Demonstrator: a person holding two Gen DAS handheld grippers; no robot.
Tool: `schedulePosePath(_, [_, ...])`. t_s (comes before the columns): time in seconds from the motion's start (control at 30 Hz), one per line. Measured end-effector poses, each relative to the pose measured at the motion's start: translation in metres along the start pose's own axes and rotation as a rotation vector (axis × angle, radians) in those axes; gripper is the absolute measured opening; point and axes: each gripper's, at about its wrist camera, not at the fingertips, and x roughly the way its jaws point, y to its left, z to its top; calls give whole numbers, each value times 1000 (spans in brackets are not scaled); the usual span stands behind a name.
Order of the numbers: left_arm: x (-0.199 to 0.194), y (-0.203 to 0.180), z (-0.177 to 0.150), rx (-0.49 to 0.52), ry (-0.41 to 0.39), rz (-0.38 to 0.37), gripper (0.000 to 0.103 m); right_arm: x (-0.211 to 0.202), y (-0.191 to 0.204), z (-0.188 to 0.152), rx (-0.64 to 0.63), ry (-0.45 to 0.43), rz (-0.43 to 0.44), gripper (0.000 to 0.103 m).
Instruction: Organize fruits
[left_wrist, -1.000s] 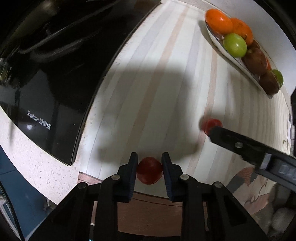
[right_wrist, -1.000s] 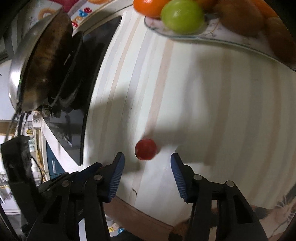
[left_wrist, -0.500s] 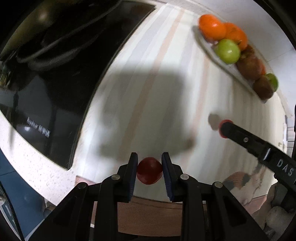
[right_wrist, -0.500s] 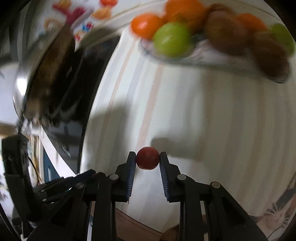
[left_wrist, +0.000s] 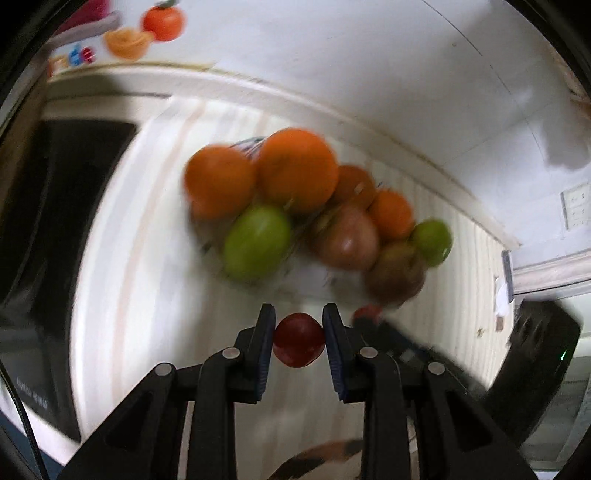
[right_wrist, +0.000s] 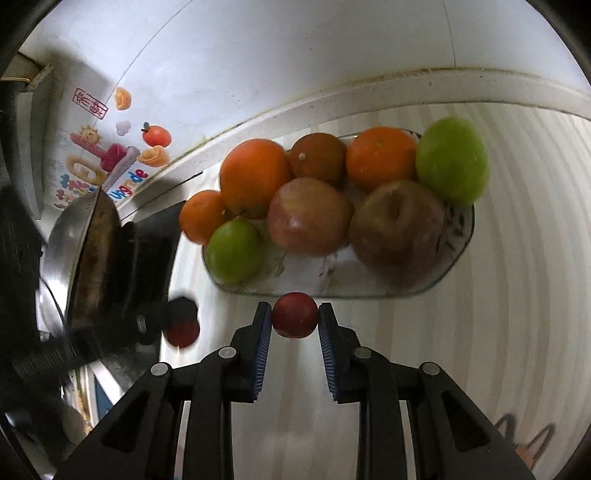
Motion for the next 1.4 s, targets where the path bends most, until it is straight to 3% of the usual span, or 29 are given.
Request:
schedulePosePath(0.27, [37,-19,33,54,60,36,24,23,-10,9,0,8,-35,28])
schedulePosePath(0.5, [45,-12,41,20,77,38,25,31,-14,15,16,17,-46,29])
schedulePosePath(0.77, [45,-14,40,17,88,41,35,32,-13,19,22,21,-53,52])
schedulePosePath(0.87, [41,-16,37,29,82,51,51,28,-10,18,14,22,-57,59])
schedulePosePath(0.93, [33,-18,33,49,59,82,82,22,-6,16,-1,19,-74,80])
schedulePosePath(0.97, [28,-19,31,59,45,96,86,17,-4,15,-6,14,-80,86])
schedulePosePath(1.0, [22,-19,28,74,30,118,87,9,-2,13,-13,5,-93,93])
schedulePosePath(1.07, [13,-19,22,93,10,155,88,-5,1,11,-27,-8,-133,93])
schedulePosePath(1.13, [3,-18,13,114,-12,194,97,-22,2,9,-33,-22,-183,97])
schedulePosePath(1.4, [-30,-11,-29,139,-62,278,98,-80,4,3,-63,-77,-323,99])
